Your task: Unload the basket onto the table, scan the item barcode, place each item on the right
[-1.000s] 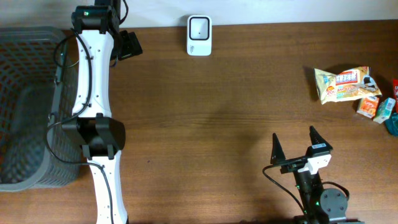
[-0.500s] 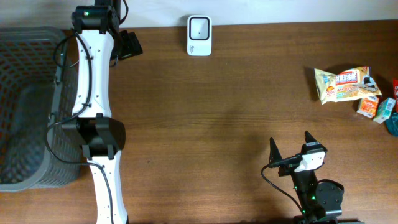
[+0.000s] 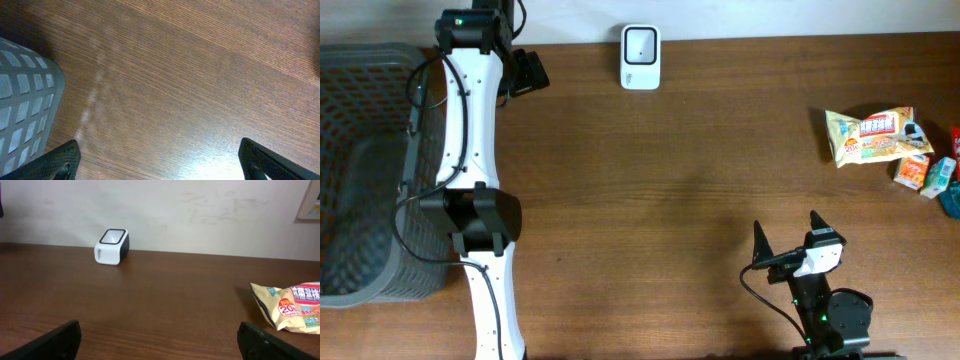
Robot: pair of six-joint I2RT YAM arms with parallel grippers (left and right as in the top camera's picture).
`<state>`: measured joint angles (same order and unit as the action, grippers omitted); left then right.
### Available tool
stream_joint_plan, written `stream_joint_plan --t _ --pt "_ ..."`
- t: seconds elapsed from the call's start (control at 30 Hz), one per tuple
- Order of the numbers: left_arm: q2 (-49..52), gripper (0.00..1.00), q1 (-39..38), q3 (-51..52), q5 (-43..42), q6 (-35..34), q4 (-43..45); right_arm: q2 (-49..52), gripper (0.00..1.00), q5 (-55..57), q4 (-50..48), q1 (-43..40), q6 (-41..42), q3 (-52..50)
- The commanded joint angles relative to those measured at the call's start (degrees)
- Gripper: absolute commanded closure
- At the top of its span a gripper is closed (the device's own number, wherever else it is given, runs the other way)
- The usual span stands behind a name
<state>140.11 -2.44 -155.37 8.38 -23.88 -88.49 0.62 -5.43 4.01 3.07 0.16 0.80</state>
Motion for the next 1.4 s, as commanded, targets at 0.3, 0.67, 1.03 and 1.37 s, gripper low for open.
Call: stream_joint_plan --t 0.3,0.67,1.03,1.37 --pt "-2.9 0.01 0.3 -0.7 0.6 -0.1 -3.2 -0.4 0.02 0.5 0.1 -0.6 0.1 -0.5" --pt "-42.7 0.01 -8.7 47.3 0.4 25.1 23.3 -0.4 0.02 0.5 0.1 -0.6 0.1 -0.5" --pt "-99.9 0.01 -18.1 119.9 -4.2 39.8 58.3 -0.4 0.02 0.5 0.1 -0.6 0.1 -0.5" --pt "-132.3 0.01 -14.8 145.8 -6.1 39.8 76.8 -0.4 0.02 0.5 0.1 -0.6 0.1 -0.5"
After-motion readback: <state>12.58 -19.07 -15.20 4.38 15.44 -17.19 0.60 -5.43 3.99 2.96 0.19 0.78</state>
